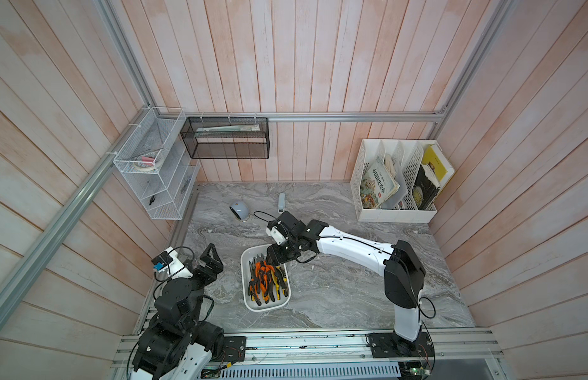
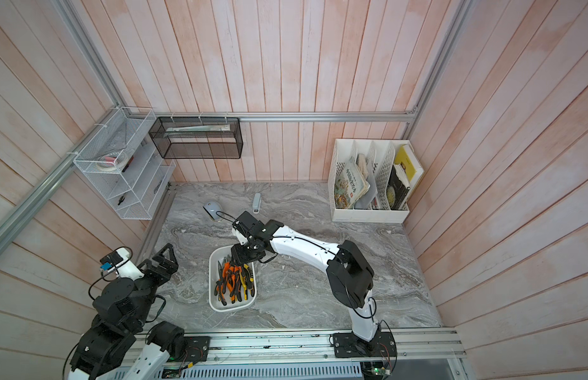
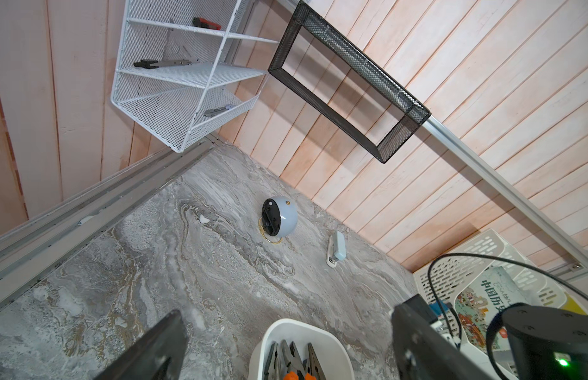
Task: Take the pliers out of the storage box
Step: Pick up the pliers from the storage box.
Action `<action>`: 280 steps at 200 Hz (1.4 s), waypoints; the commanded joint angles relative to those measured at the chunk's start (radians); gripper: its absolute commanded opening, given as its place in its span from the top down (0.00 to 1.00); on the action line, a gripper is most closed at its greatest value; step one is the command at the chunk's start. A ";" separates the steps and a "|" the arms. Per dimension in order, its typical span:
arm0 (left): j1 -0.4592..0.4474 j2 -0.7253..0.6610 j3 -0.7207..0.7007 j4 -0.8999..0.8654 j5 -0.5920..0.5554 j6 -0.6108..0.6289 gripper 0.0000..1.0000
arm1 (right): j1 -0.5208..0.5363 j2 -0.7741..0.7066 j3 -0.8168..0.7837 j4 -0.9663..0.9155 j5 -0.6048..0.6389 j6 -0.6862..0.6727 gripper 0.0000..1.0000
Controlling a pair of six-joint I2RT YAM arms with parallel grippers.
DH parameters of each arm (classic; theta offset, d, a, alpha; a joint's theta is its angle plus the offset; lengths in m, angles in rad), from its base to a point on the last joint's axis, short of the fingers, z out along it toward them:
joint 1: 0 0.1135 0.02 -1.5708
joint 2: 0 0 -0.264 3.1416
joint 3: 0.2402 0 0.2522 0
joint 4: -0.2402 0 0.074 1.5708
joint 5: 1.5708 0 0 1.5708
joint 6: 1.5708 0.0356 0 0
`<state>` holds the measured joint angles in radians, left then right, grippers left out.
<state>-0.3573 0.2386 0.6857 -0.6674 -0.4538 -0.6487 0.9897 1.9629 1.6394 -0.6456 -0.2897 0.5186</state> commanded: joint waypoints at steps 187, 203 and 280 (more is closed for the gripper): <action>-0.037 0.020 -0.010 0.012 -0.019 -0.009 0.00 | 0.054 0.169 0.099 -0.074 0.017 0.036 0.86; -0.037 0.027 -0.009 0.012 -0.017 -0.009 0.00 | 0.056 0.158 0.096 -0.065 0.042 0.042 0.94; -0.040 0.030 -0.009 0.011 -0.016 -0.011 0.00 | 0.081 -0.097 -0.095 0.087 0.266 0.100 1.00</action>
<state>-0.3893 0.2653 0.6842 -0.6651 -0.4614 -0.6559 1.0691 2.0163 1.6142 -0.6670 -0.1242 0.5781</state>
